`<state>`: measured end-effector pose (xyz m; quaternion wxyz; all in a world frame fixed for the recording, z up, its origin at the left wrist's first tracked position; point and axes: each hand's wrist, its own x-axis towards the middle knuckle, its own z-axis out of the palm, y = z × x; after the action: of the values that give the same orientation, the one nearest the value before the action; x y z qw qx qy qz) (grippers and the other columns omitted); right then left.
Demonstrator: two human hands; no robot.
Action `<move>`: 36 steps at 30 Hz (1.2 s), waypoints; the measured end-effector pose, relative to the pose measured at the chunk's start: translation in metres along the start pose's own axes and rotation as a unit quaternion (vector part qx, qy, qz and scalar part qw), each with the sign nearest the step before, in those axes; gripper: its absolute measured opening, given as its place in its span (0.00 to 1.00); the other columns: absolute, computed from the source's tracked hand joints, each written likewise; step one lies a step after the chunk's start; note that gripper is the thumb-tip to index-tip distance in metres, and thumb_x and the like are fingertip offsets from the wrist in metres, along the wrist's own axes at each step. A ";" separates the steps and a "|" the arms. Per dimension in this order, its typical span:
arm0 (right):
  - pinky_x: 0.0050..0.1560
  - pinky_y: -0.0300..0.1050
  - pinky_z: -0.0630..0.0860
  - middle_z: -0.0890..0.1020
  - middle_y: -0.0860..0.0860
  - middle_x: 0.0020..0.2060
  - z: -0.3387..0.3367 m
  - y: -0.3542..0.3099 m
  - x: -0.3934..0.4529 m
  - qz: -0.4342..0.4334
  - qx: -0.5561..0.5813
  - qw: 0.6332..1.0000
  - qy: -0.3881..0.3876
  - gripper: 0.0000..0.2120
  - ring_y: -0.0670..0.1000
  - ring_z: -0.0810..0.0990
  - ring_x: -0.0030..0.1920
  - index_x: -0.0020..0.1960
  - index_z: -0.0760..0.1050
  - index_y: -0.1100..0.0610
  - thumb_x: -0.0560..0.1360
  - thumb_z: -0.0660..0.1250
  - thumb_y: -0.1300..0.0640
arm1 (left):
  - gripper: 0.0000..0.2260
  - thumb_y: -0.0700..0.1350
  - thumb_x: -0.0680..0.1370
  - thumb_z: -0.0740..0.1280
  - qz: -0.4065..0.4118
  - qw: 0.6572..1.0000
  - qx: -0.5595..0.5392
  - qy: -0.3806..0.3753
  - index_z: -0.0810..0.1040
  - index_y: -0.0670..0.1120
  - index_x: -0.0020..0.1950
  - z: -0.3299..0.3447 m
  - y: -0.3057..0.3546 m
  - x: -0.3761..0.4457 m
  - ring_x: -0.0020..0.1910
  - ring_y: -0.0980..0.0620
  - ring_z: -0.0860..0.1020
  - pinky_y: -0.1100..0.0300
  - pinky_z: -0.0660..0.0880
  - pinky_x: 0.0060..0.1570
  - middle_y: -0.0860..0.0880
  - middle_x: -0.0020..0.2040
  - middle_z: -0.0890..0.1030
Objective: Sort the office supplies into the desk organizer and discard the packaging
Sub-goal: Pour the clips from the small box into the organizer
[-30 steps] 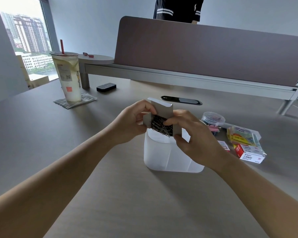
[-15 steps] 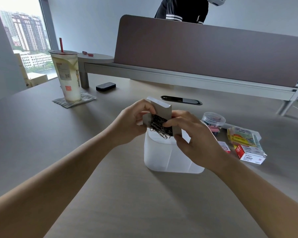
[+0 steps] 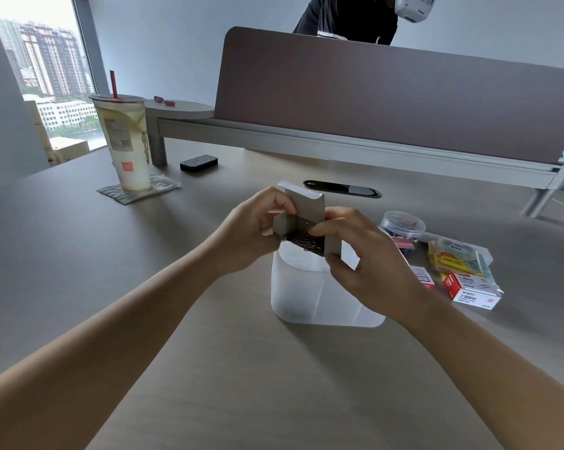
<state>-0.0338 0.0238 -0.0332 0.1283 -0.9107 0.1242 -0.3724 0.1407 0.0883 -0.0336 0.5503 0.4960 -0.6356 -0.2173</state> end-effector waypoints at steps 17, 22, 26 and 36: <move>0.52 0.35 0.69 0.69 0.46 0.55 0.001 -0.001 -0.002 -0.071 -0.001 0.997 0.029 0.22 0.48 0.72 0.54 0.50 0.68 0.51 0.64 0.59 0.73 | 0.16 0.33 0.66 0.60 0.060 0.993 0.093 0.034 0.71 0.51 0.46 -0.001 0.000 -0.012 0.51 0.57 0.77 0.66 0.74 0.51 0.46 0.51 0.77; 0.52 0.30 0.67 0.70 0.47 0.55 0.002 -0.001 -0.002 -0.061 0.007 0.998 0.030 0.21 0.48 0.72 0.54 0.50 0.68 0.52 0.64 0.59 0.72 | 0.16 0.34 0.66 0.61 0.056 0.993 0.102 0.034 0.71 0.52 0.46 -0.002 0.002 -0.014 0.50 0.61 0.77 0.67 0.74 0.51 0.51 0.49 0.77; 0.52 0.32 0.68 0.75 0.56 0.55 0.004 -0.001 -0.001 -0.061 -0.006 0.998 0.025 0.22 0.48 0.72 0.54 0.51 0.67 0.52 0.64 0.60 0.72 | 0.16 0.32 0.67 0.62 0.052 0.993 0.105 0.032 0.72 0.52 0.45 -0.005 0.000 -0.015 0.51 0.57 0.77 0.68 0.74 0.51 0.52 0.49 0.77; 0.53 0.28 0.66 0.69 0.47 0.53 0.006 -0.003 -0.001 -0.084 -0.016 0.995 0.042 0.24 0.46 0.71 0.53 0.51 0.67 0.53 0.63 0.58 0.75 | 0.17 0.32 0.66 0.61 0.086 0.980 0.168 0.057 0.70 0.51 0.48 -0.005 -0.003 -0.020 0.51 0.57 0.75 0.68 0.73 0.51 0.49 0.51 0.78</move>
<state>-0.0302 0.0278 -0.0369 0.0769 -0.9033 0.0579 -0.4181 0.1442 0.1060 -0.0447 0.5110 0.5364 -0.6710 -0.0302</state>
